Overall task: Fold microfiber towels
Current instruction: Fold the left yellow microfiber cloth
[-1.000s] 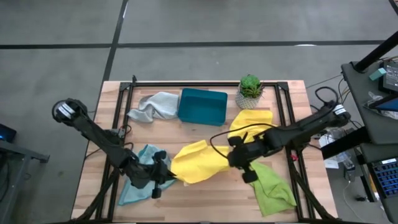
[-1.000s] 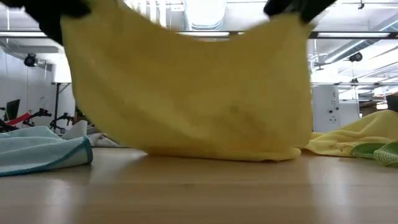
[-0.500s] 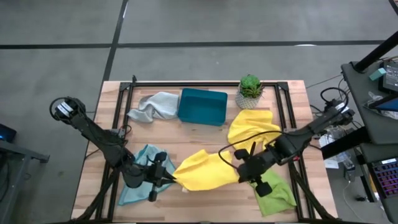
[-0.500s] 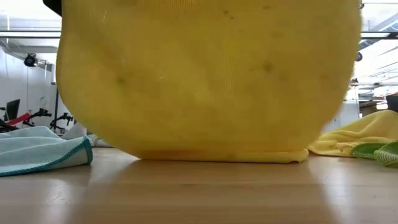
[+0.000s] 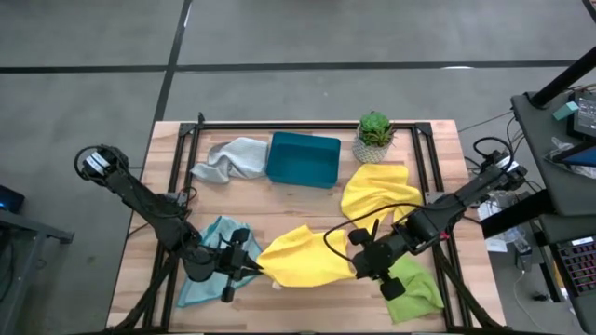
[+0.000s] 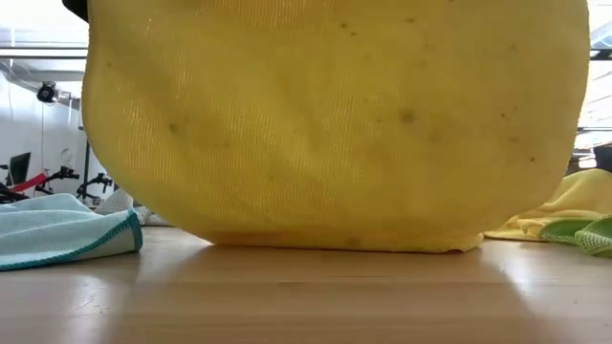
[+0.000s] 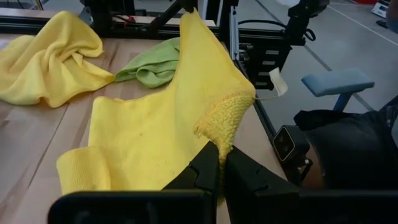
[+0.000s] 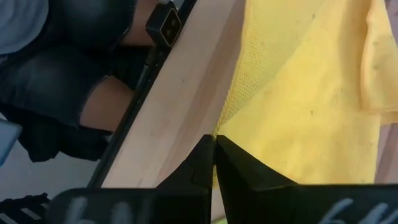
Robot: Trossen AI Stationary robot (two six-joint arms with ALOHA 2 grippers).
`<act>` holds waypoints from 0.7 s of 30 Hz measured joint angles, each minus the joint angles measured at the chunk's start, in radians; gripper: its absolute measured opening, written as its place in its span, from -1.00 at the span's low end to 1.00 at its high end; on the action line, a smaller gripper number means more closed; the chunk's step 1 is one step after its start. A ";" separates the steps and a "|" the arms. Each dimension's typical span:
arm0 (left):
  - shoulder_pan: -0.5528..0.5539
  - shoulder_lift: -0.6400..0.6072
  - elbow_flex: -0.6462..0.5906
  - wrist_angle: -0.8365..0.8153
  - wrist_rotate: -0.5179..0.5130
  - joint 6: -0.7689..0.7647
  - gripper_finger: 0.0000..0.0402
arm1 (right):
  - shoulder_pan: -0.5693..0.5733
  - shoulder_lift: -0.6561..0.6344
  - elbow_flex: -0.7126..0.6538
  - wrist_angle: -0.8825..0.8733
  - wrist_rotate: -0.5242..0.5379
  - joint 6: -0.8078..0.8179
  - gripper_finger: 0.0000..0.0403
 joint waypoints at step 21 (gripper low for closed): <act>0.036 -0.101 -0.001 -0.051 -0.160 0.250 -1.00 | -0.074 -0.075 -0.001 -0.013 0.212 -0.167 -0.96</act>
